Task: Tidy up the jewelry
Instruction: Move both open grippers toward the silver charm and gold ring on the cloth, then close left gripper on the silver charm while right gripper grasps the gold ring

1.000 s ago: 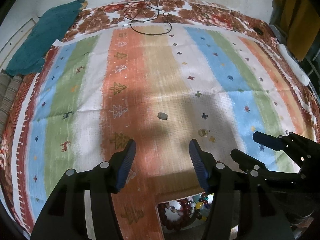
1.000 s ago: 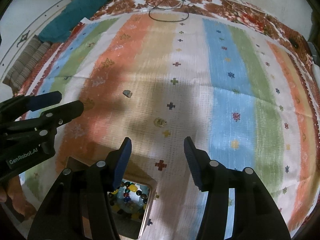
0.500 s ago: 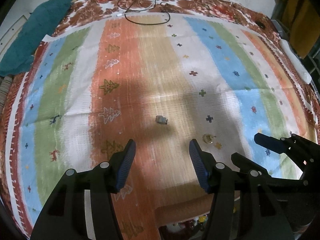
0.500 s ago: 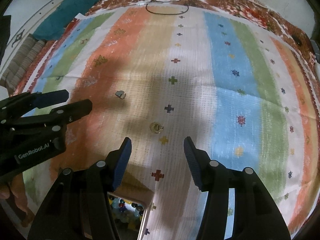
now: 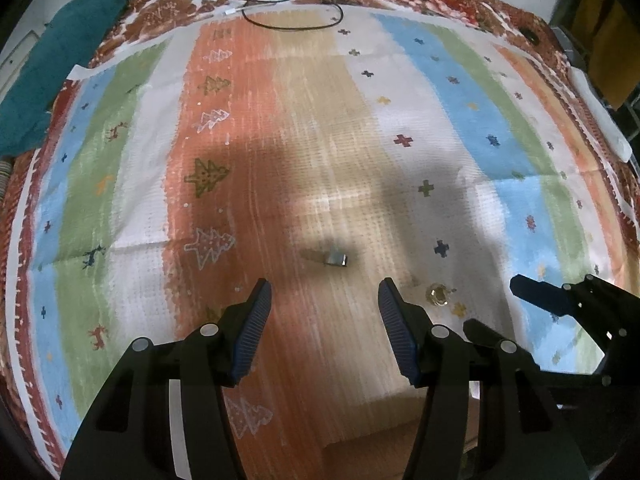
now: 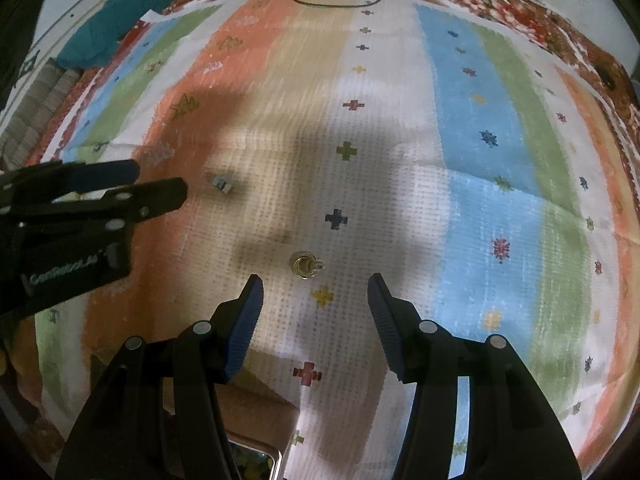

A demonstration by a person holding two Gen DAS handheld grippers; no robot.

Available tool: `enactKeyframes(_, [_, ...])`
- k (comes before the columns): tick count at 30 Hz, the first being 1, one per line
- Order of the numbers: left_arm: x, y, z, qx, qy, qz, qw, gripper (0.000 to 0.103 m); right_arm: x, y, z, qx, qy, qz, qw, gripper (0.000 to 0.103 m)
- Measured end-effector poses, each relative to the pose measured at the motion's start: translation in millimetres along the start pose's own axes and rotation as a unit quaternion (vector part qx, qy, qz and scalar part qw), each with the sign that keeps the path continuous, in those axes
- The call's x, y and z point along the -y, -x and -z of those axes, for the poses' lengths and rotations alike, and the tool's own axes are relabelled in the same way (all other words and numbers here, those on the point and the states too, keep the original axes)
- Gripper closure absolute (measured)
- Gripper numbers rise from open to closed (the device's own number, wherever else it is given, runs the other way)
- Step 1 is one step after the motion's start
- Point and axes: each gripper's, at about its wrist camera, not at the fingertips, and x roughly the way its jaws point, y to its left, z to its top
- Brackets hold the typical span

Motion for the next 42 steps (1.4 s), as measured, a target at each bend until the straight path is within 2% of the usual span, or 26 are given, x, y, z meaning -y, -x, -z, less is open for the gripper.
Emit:
enactKeyframes(6, [-0.9,-16.0,-7.5,-0.014,-0.004,0.001,0.9999,0.049,-0.9,-11.8,-4.1,-0.011,0.0,0.0,1.0,0.049])
enactKeyframes(10, [-3.0,-27.1,-10.9,-0.024,-0.006,0.007,0.9997,0.055,0.9,-23.1,-5.4,-0.026,-0.005,-0.005,1.0,0.049])
enactKeyframes(20, [-2.2,-48.1,-18.4,-0.04,-0.009,0.014,0.999,0.058,3.7,-41.7,-12.1,-0.044,-0.01,-0.004,0.999,0.054])
enactKeyframes(23, [-3.1,-55.6,-20.4,-0.047,-0.009,0.013,0.9988,0.062,1.3,-45.8,-13.2,-0.049,-0.006,-0.005,0.999,0.06])
enactKeyframes(29, [1.0,-64.4,-25.1,-0.051,-0.017,0.015,0.9985,0.065,-1.2,-49.7,-17.0,-0.053,-0.002,0.003,0.999,0.064])
enactKeyframes(31, [3.6,-65.4,-26.6,-0.053,-0.021,0.017,0.9983,0.075,-5.8,-53.2,-20.3,-0.055,0.004,0.009,0.998,0.066])
enactKeyframes(35, [7.4,-69.2,-25.0,-0.06,-0.027,0.005,0.9978,0.084,-7.2,-54.0,-21.8,-0.056,0.008,0.017,0.998,0.074])
enactKeyframes(38, [7.8,-70.4,-24.8,-0.06,-0.023,0.006,0.9979,0.085,-7.8,-55.2,-23.2,-0.055,0.006,0.023,0.998,0.082])
enactKeyframes(42, [4.6,-67.5,-23.8,-0.056,-0.015,0.004,0.9983,0.085,-9.8,-55.1,-24.1,-0.052,0.007,0.025,0.998,0.083])
